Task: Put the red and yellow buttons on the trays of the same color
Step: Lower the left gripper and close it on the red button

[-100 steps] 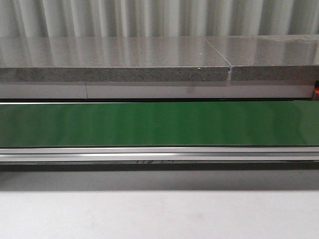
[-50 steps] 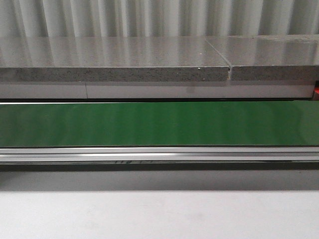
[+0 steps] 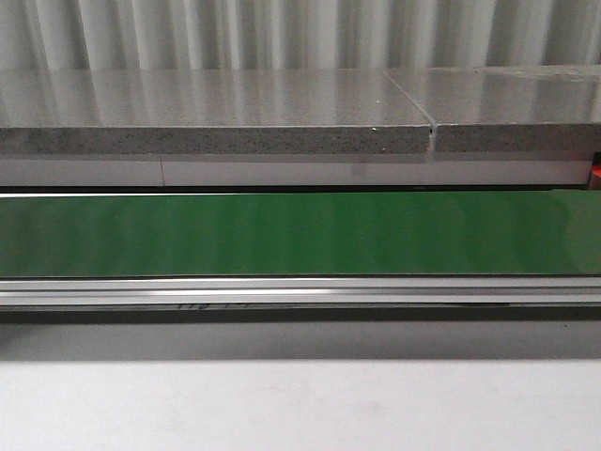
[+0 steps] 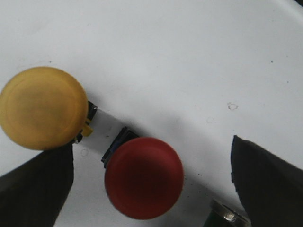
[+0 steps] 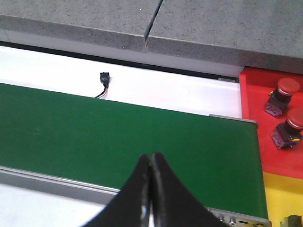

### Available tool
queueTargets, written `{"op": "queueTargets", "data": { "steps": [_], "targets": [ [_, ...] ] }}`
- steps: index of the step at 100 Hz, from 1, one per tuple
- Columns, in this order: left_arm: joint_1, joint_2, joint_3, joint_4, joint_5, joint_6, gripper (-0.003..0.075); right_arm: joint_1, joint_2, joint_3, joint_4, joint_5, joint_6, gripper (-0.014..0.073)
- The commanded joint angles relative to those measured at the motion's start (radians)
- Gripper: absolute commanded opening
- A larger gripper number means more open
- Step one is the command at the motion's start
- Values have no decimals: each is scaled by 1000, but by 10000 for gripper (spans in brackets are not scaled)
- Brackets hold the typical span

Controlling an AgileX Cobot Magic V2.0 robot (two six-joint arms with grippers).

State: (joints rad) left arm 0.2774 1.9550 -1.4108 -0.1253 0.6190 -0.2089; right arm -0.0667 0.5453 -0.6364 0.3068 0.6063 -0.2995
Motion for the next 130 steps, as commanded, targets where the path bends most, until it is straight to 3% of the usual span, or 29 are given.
{"op": "queueTargets", "data": {
  "steps": [1,33,88,109,130],
  "targets": [
    [3,-43,-32,-17,-26,-11,640,0,2,-26,13,-70,-2,-116],
    [3,-43,-32,-35,8,-11,613,0,2,-26,13,-70,-2,-116],
    [3,-45,-34,-46,53,-11,122,0,2,-26,13,-70,-2,-116],
    [-3,-95,-66,-54,77,2,22,0,2,-26,13,-70,-2,-116],
    [-3,-218,-85,-54,143,72,-12,0,2,-26,13,-70,-2,-116]
  ]
}}
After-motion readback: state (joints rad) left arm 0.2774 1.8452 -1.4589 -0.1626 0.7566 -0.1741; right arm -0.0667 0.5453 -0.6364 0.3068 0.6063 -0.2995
